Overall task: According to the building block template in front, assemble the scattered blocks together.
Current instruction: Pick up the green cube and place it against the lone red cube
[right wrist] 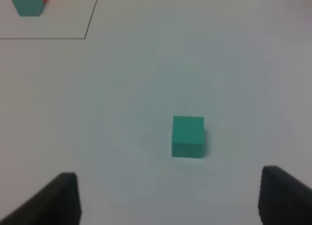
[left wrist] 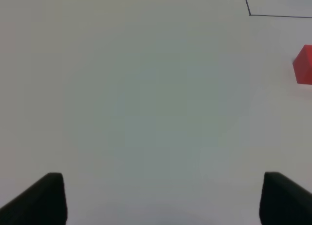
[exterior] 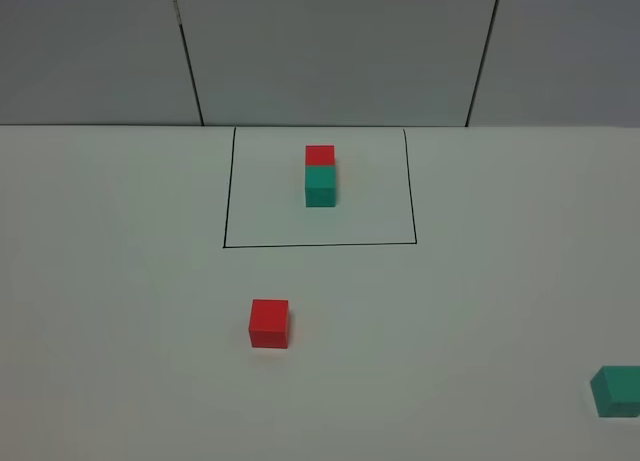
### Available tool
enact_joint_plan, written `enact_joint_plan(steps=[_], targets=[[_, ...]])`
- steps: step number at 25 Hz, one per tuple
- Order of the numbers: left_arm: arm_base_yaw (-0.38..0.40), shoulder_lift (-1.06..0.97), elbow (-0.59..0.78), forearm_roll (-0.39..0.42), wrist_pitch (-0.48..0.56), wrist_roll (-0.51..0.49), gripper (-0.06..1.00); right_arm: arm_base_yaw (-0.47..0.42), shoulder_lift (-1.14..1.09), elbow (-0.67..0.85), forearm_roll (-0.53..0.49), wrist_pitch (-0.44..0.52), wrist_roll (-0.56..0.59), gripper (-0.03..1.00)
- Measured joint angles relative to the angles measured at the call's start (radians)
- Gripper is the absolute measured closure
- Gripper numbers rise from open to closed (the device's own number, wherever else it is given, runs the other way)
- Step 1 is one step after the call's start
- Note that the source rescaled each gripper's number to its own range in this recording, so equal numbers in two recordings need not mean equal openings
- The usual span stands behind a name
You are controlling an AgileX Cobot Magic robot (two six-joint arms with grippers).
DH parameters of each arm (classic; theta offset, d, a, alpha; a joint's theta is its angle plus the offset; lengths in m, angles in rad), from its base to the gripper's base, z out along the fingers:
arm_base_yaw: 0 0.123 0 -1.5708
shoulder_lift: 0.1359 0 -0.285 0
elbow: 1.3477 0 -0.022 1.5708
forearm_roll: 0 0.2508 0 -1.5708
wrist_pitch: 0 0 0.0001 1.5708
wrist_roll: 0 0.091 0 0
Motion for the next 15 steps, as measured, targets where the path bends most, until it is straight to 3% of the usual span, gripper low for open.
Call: enact_joint_plan(steps=[15], targets=[[0.0, 0.0, 0.0, 0.0, 0.0, 0.001, 0.04, 0.0, 0.0, 0.0, 0.021, 0.0, 0.002, -0.03]])
